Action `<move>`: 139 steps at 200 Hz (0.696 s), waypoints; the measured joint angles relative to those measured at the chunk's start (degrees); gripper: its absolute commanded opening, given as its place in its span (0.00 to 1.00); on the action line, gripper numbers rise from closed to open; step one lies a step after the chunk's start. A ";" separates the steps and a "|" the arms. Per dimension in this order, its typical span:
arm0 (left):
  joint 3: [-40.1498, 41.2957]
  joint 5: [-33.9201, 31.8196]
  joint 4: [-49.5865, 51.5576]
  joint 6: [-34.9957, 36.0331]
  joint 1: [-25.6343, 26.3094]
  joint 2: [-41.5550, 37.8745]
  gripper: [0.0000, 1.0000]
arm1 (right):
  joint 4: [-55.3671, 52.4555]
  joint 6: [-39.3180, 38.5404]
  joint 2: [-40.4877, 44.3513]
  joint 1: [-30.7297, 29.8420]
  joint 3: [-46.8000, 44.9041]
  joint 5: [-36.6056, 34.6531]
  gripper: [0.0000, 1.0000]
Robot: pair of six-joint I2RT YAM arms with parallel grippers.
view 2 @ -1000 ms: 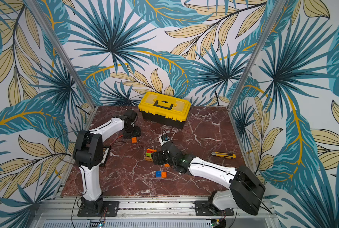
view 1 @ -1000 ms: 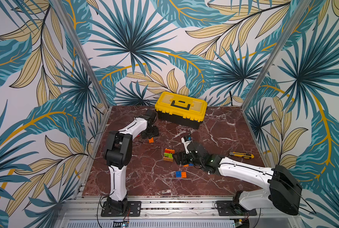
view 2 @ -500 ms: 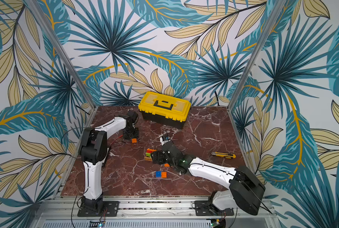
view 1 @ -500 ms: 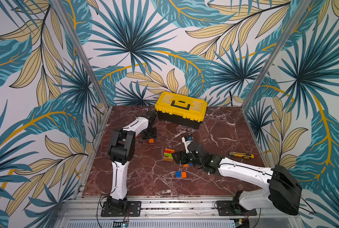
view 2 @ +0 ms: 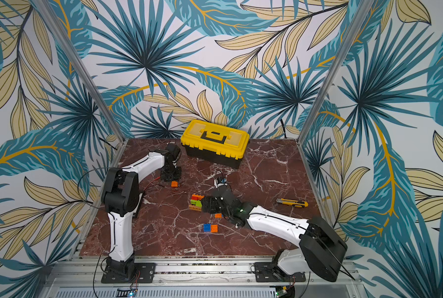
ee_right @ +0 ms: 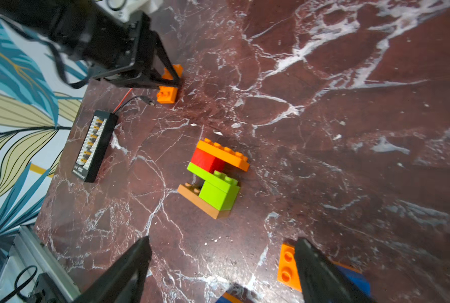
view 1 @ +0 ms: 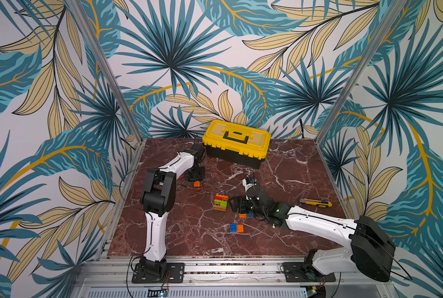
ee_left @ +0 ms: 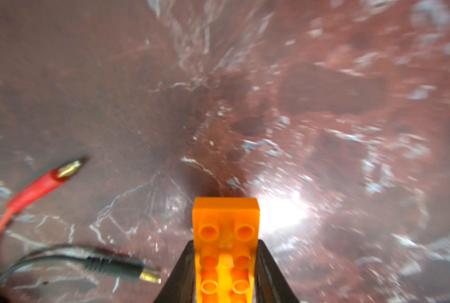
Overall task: Assemble the number 5 with lego
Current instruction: Pick up the lego brick from the center of the board.
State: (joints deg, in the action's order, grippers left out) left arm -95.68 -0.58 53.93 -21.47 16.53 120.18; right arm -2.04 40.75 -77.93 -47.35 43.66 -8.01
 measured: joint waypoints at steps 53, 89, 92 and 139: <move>5.57 3.72 -5.51 5.99 8.50 -19.10 0.24 | -10.19 5.35 6.51 11.74 -2.14 1.64 0.87; 8.55 8.07 -10.56 12.59 17.22 -21.86 0.21 | -18.93 6.60 10.99 19.15 -3.08 3.17 0.87; 8.55 8.41 -10.84 13.05 17.84 -21.59 0.21 | -19.50 6.64 11.30 19.76 -3.15 3.34 0.88; 7.67 11.39 -12.46 22.21 27.80 -15.06 0.21 | -28.06 6.80 17.46 30.93 -5.95 6.08 0.88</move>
State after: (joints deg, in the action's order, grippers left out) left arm -88.01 10.81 41.47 0.73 44.34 105.12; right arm -30.11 47.55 -60.47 -16.43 37.71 -1.93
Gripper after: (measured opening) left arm 0.348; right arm 0.876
